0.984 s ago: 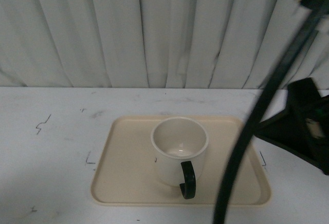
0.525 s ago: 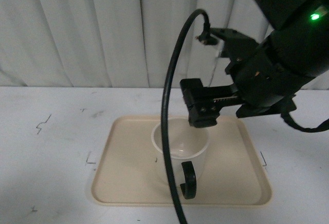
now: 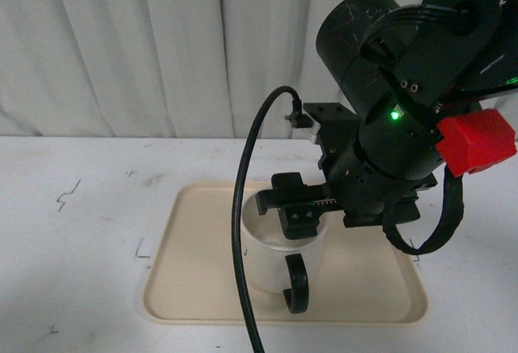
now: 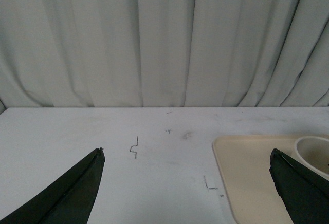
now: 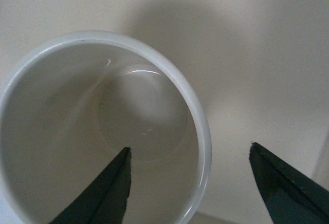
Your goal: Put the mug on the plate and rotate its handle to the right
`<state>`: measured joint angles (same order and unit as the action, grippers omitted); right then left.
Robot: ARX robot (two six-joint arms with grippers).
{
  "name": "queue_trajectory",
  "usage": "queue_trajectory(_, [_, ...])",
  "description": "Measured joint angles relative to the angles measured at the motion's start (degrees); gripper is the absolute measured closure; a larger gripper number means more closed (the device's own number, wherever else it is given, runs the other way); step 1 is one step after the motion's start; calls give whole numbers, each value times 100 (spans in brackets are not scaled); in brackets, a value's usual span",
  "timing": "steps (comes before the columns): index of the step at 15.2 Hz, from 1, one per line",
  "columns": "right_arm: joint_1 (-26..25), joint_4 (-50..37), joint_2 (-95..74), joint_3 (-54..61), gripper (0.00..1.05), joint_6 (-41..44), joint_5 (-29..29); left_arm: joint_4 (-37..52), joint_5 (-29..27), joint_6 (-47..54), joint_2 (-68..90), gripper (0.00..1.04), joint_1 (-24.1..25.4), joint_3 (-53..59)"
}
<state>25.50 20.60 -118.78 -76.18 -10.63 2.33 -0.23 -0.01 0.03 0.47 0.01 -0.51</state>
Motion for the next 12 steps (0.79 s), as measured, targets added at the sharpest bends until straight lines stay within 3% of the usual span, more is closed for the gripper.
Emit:
queue_trajectory(1, [-4,-13,-59,7,45,-2,-9,0,0,0,0,7,0,0])
queue_trajectory(3, [-83,9,-105,59,74,52,-35,2,0,0,0,7,0,0])
queue_trajectory(4, [-136,90,-85,57,84,175,44,0,0,0,0,7,0,0])
queue_trajectory(5, [-293,446,-28,-33,100,542,295,0,0,0,0,7,0,0])
queue_trajectory(7, [-546,975,81,-651,102,1784,828,0,0,0,0,7,0,0])
queue_trajectory(12, [-743,1928,168,-1204,102,5108,1187,2,0,0,0,7,0,0])
